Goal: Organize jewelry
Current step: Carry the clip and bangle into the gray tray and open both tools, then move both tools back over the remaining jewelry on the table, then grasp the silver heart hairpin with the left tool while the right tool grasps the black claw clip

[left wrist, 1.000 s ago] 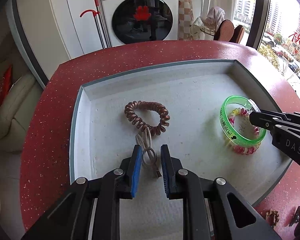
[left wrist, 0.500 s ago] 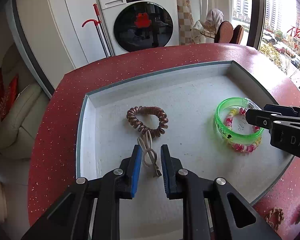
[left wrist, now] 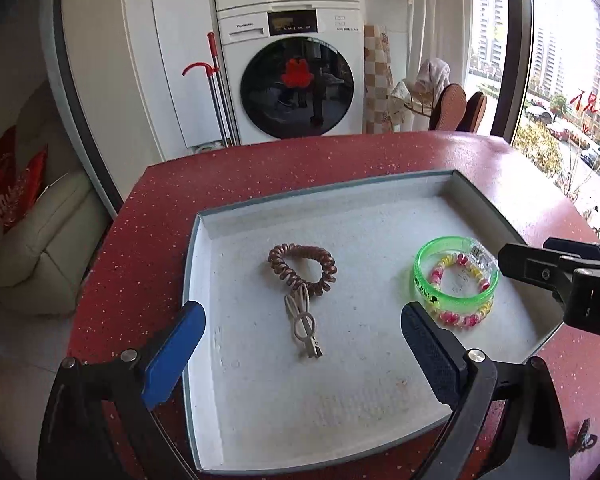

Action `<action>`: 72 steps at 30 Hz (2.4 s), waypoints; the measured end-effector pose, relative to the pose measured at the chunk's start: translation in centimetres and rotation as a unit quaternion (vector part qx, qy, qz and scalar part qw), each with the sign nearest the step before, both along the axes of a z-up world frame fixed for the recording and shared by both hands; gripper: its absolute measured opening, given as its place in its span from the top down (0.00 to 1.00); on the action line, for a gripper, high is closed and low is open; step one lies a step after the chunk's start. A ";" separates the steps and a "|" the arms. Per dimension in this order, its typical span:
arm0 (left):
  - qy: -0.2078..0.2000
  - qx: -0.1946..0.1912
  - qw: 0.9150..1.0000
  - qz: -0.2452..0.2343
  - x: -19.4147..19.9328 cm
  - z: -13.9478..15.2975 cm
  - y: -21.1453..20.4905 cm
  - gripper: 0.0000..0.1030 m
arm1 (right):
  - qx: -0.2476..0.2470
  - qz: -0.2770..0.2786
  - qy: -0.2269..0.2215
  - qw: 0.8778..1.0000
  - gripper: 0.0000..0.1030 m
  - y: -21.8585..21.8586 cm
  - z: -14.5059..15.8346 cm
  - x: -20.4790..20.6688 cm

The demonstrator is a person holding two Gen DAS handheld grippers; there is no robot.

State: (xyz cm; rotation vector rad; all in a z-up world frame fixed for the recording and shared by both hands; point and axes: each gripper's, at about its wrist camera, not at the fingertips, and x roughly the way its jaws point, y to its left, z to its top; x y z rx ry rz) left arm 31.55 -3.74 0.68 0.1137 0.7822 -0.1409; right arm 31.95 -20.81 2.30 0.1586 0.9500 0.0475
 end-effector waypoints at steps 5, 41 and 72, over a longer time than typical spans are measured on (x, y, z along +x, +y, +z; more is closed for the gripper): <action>0.005 -0.003 1.000 -0.009 -0.5 1.4 0.7 0.00 | 0.031 -0.009 -0.016 0.999 0.18 -0.8 1.2 -2.2; 0.075 0.012 0.997 -0.014 -14.6 -4.1 8.5 0.00 | -0.035 -0.035 0.058 0.997 0.16 -4.2 -4.6 -19.2; 0.083 -0.036 0.995 -0.036 -15.0 -3.7 7.6 0.70 | -0.055 -0.011 0.039 0.998 0.62 -2.7 -4.2 -19.0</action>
